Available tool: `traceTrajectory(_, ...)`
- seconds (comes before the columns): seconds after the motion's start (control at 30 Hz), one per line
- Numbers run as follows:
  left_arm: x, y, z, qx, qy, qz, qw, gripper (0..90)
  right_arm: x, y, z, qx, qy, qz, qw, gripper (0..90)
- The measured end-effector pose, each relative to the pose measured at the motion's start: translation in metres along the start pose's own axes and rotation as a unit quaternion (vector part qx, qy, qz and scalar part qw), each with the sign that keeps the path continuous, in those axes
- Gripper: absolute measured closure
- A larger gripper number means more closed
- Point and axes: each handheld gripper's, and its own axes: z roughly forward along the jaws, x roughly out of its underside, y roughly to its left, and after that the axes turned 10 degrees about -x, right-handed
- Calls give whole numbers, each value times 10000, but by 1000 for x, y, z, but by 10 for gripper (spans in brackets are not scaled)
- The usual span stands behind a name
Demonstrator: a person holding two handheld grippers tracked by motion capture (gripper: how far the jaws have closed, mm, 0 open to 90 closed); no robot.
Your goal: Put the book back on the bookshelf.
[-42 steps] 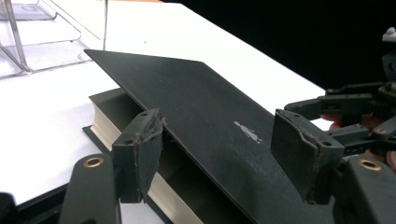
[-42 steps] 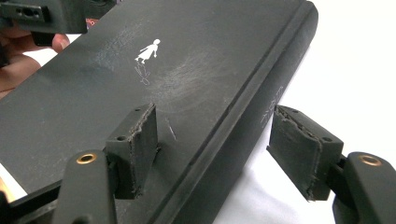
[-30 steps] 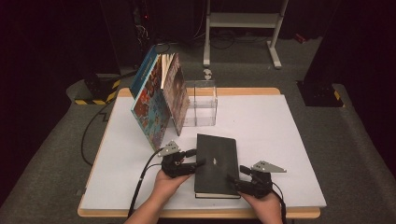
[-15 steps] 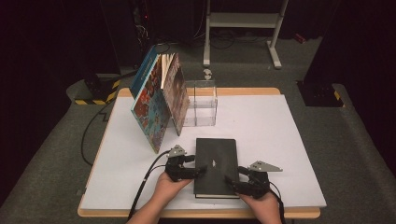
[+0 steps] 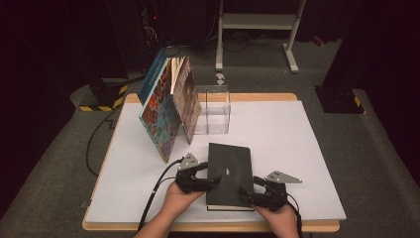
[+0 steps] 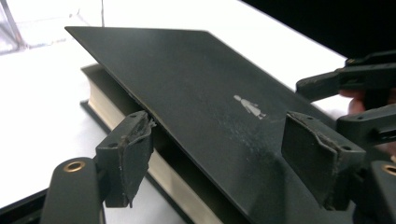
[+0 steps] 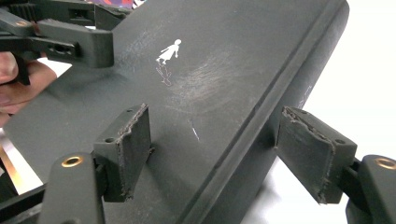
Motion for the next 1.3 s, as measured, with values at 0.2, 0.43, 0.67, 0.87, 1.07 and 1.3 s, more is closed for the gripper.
traceTrajectory(0.2, -8, 4, 8, 249, -16, -53, 9997, 354, -1, -1, -2, -12, -81, 32, 10000, 261)
traceTrajectory(0.43, -5, 13, 11, 525, -19, -112, 9986, 442, -2, -3, 0, -10, -64, 60, 10000, 263)
traceTrajectory(0.67, 1, 15, 6, 555, -61, -49, 9984, 472, -11, -12, 8, 29, -88, 263, 9996, 262)
traceTrajectory(0.87, 6, 17, 5, 561, -76, -40, 9984, 478, -21, -19, 18, 158, 50, 273, 9995, 251)
traceTrajectory(1.07, 0, 7, -5, 372, -283, 390, 9981, 487, -24, -25, 22, -12, 23, 354, 9994, 212)
traceTrajectory(1.3, -4, -7, -14, 82, -635, 842, 9944, 501, -27, -34, 22, -293, 69, 768, 9966, 123)
